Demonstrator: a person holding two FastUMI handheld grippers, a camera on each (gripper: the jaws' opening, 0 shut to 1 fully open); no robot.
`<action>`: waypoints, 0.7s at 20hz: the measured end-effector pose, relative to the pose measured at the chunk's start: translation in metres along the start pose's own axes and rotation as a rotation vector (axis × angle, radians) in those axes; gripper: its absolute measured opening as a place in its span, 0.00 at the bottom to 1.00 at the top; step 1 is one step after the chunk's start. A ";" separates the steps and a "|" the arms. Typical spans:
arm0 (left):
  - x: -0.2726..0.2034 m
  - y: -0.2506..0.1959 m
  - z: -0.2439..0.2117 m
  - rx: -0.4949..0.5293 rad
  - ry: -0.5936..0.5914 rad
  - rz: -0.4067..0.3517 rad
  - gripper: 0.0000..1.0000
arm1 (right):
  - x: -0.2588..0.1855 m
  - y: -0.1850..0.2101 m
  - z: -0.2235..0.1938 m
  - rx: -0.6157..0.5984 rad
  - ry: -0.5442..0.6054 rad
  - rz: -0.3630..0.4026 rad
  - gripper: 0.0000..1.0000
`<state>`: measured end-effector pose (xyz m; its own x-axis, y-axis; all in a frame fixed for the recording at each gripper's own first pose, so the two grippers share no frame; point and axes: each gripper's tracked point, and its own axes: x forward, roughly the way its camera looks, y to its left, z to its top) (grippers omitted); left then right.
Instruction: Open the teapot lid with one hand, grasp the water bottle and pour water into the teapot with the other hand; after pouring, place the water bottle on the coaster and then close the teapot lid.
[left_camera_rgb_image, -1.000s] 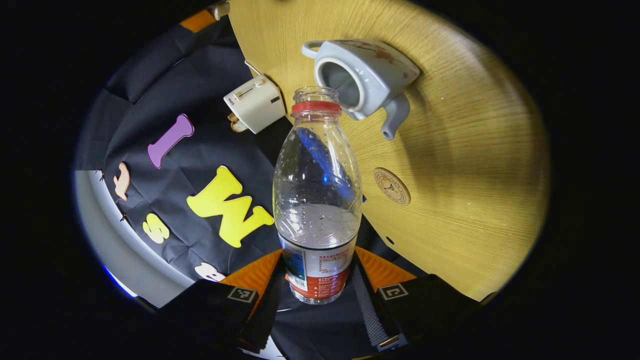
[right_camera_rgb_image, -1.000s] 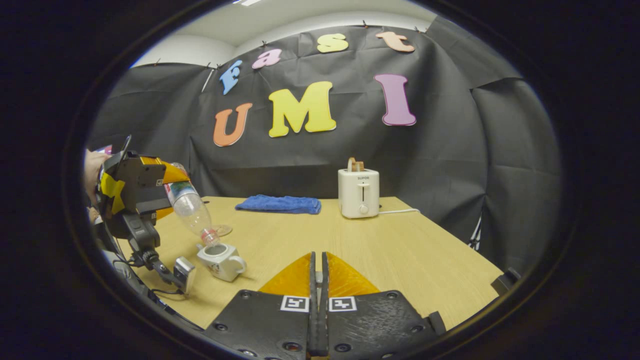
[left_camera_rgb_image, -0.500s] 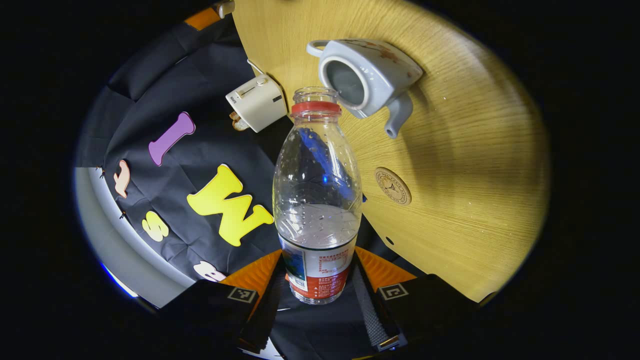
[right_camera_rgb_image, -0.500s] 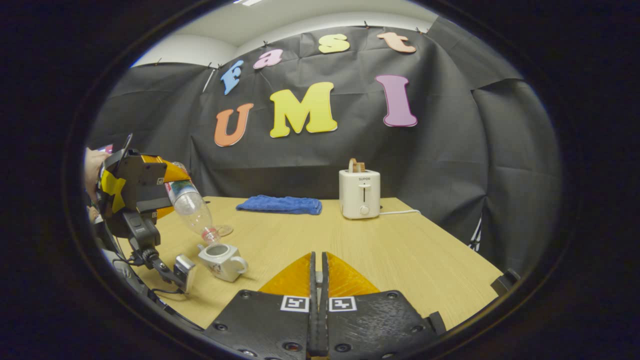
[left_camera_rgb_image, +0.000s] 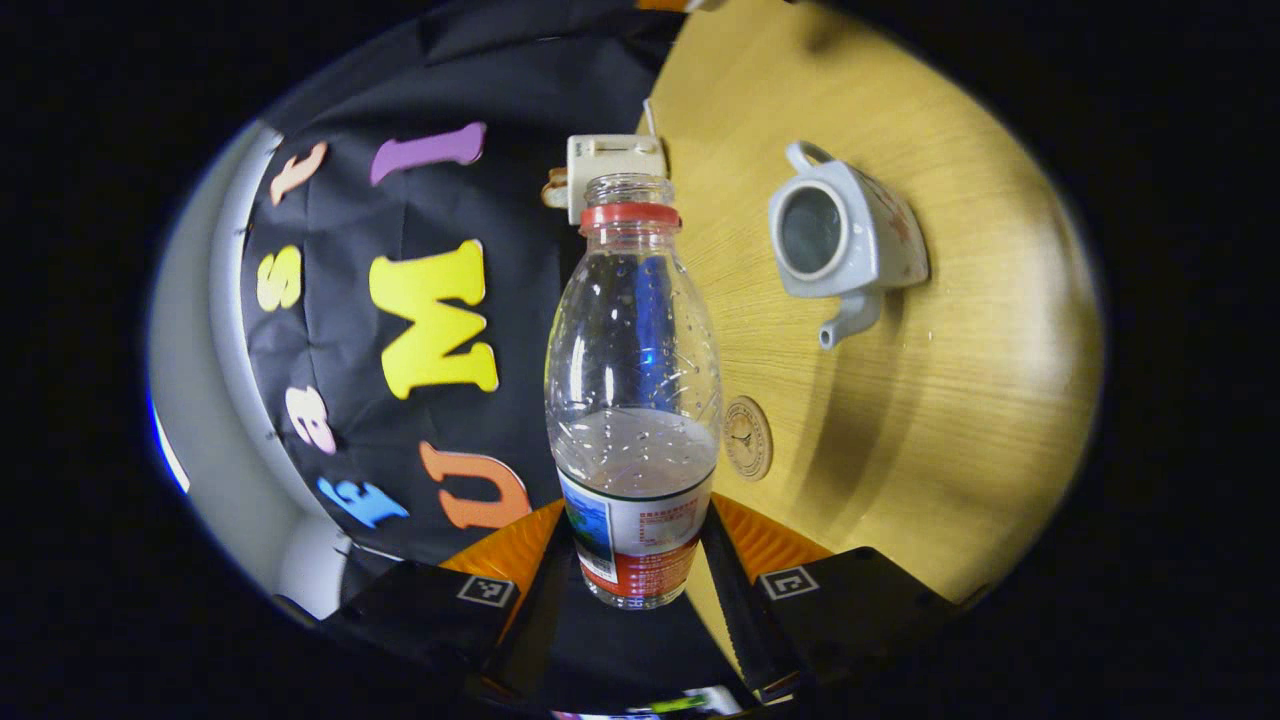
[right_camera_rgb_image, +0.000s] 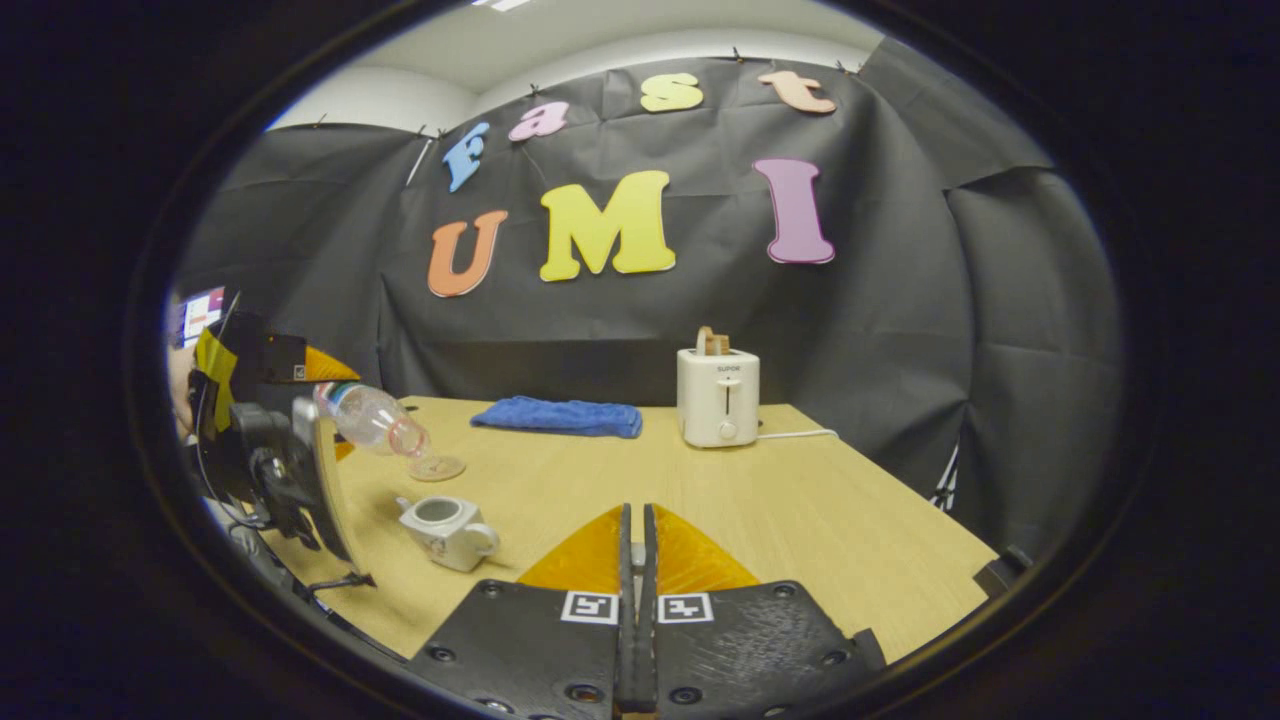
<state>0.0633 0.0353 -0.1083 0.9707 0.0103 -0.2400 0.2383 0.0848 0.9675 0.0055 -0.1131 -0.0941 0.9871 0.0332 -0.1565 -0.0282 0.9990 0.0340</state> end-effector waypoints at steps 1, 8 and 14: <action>-0.004 -0.008 -0.005 -0.107 0.003 -0.024 0.74 | -0.001 0.002 0.002 -0.004 -0.002 0.000 0.00; 0.011 0.002 -0.023 -0.904 -0.014 -0.037 0.74 | -0.001 0.019 0.011 -0.018 -0.015 0.012 0.00; 0.011 0.026 -0.001 -1.298 -0.167 0.032 0.74 | 0.000 0.035 0.017 -0.044 -0.015 0.021 0.00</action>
<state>0.0805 0.0382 -0.0861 0.9897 -0.0851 -0.1150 0.1038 0.9803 0.1681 0.0074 -0.0787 -0.0766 0.9884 0.0543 -0.1417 -0.0558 0.9984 -0.0061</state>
